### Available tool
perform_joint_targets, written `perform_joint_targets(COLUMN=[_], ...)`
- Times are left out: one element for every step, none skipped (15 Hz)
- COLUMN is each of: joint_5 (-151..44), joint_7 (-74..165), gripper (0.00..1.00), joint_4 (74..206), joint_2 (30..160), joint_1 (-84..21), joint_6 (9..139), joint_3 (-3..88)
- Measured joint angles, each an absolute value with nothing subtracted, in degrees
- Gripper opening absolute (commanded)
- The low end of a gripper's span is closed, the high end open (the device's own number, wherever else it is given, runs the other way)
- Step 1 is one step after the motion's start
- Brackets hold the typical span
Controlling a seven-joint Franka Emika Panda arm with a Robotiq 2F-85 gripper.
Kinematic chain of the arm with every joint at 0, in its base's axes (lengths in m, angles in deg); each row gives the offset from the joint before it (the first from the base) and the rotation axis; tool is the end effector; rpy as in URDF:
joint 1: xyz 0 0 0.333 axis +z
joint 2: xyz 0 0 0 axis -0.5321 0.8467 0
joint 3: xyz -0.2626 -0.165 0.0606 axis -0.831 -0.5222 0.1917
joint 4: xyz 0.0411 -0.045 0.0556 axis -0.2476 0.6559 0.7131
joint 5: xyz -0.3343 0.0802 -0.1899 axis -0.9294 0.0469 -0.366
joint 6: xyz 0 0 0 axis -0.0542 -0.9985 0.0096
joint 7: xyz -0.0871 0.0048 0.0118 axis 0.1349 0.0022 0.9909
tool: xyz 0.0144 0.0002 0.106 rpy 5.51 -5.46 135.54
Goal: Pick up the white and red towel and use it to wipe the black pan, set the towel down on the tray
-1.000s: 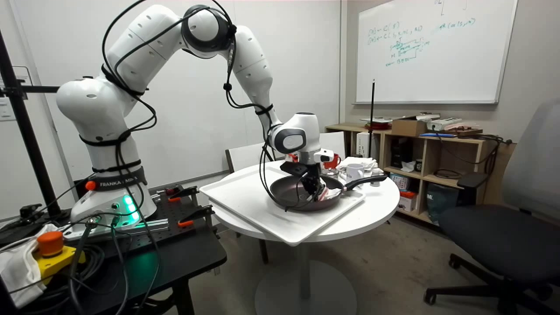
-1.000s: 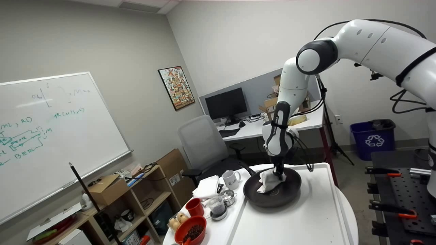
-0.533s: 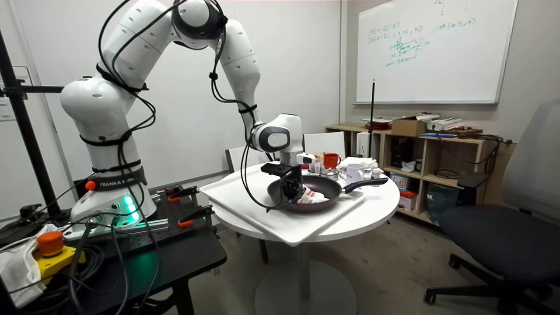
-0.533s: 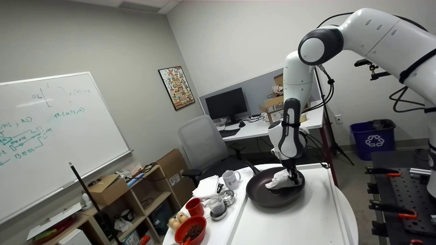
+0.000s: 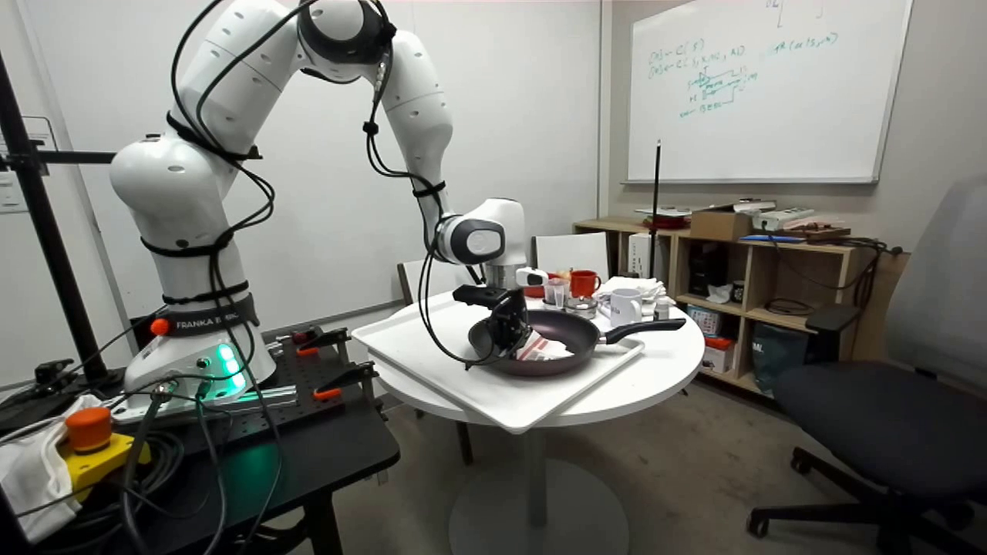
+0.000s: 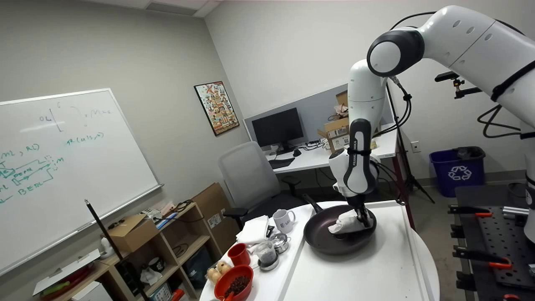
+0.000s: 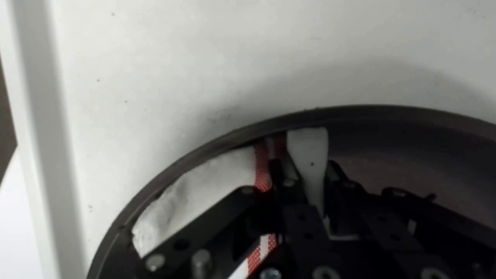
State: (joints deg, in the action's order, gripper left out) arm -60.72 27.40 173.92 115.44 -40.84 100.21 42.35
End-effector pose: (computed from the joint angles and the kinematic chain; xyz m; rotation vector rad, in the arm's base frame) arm 0.5164 -0.1135 0.0850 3.0383 0.2959 -0.0907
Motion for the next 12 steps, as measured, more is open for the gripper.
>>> perform_joint_targets(joint_5=[-60.6, -60.4, -60.1, -59.9, -59.6, -59.4, -59.1, -58.8, -58.7, -58.6, -58.5, -58.3], joint_7=[27.5, 27.7, 27.9, 28.2, 28.4, 28.5, 28.5, 28.5, 28.5, 28.5, 28.4, 28.3], gripper=[0.04, 0.04, 0.04, 0.04, 0.04, 0.04, 0.04, 0.04, 0.04, 0.04, 0.04, 0.04], joint_4=[173.1, 171.8, 170.0, 167.9, 165.5, 163.3, 161.1, 159.2, 157.5, 156.1, 154.8, 153.6], joint_2=[115.6, 115.9, 116.5, 117.2, 118.2, 119.2, 120.4, 121.5, 122.5, 123.5, 124.3, 125.0], joint_1=[-40.9, -41.1, -41.3, -41.6, -42.1, -42.4, -42.8, -43.1, -43.3, -43.5, -43.8, -44.1], joint_6=[99.8, 99.0, 98.0, 97.0, 95.7, 94.5, 93.4, 92.4, 91.4, 90.6, 90.0, 89.3], joint_3=[42.1, 41.9, 41.8, 41.7, 41.6, 41.6, 41.7, 41.8, 42.1, 42.4, 42.9, 43.5])
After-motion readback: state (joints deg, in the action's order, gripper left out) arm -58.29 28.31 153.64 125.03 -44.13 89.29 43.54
